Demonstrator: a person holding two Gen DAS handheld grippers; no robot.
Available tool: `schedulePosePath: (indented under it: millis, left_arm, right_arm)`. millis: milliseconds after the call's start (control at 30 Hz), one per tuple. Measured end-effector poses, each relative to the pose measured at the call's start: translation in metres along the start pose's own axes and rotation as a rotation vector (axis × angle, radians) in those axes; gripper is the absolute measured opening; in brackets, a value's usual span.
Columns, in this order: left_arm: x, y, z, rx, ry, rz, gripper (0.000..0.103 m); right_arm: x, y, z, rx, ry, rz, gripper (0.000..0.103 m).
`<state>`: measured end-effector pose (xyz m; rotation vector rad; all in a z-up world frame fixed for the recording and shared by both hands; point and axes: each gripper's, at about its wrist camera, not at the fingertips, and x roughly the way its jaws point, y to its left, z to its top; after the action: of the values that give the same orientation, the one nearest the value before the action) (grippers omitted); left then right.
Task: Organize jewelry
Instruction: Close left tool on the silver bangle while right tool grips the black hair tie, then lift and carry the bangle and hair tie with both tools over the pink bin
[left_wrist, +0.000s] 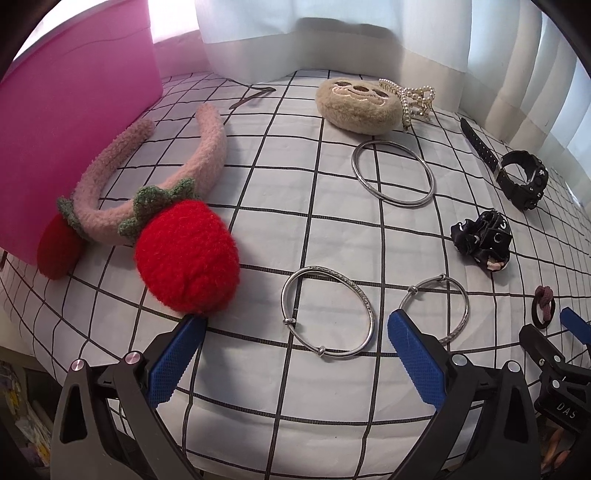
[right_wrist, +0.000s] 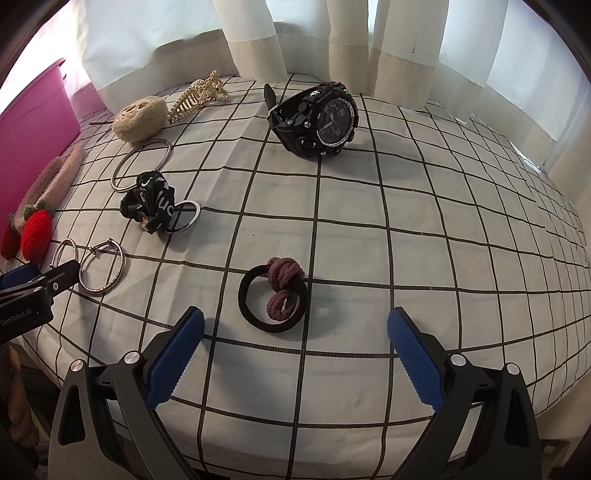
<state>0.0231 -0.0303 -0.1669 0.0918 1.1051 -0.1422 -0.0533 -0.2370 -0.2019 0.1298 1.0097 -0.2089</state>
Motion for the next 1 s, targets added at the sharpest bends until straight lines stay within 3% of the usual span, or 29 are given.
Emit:
schedulePosePath:
  millis: [200, 367, 500, 567, 733, 833, 1000]
  left_arm:
    - [-0.002, -0.001, -0.005, -0.016, -0.065, 0.011, 0.098]
    - [-0.003, 0.0, -0.005, -0.011, -0.064, 0.005, 0.097]
    - [-0.006, 0.002, -0.005, -0.01, -0.063, -0.001, 0.088]
    - [-0.008, 0.002, -0.005, -0.009, -0.067, -0.004, 0.081]
    - [-0.016, -0.003, -0.007, 0.023, -0.089, -0.021, 0.047]
    - [-0.016, -0.002, -0.007, 0.017, -0.088, -0.028, 0.047]
    - [-0.02, 0.001, -0.01, 0.011, -0.077, -0.053, 0.046]
  right_arm:
    - [0.002, 0.0, 0.003, -0.011, -0.009, 0.002, 0.095]
    - [0.004, 0.0, 0.005, -0.02, -0.023, 0.005, 0.095]
    - [0.003, 0.001, 0.005, -0.024, -0.022, 0.017, 0.092]
    - [0.002, 0.002, 0.005, -0.033, -0.03, 0.026, 0.086]
    - [-0.006, 0.007, 0.007, -0.058, -0.052, 0.026, 0.027]
    - [-0.006, 0.005, 0.007, -0.052, -0.052, 0.027, 0.019]
    - [-0.008, 0.002, 0.005, -0.042, -0.053, 0.049, 0.017]
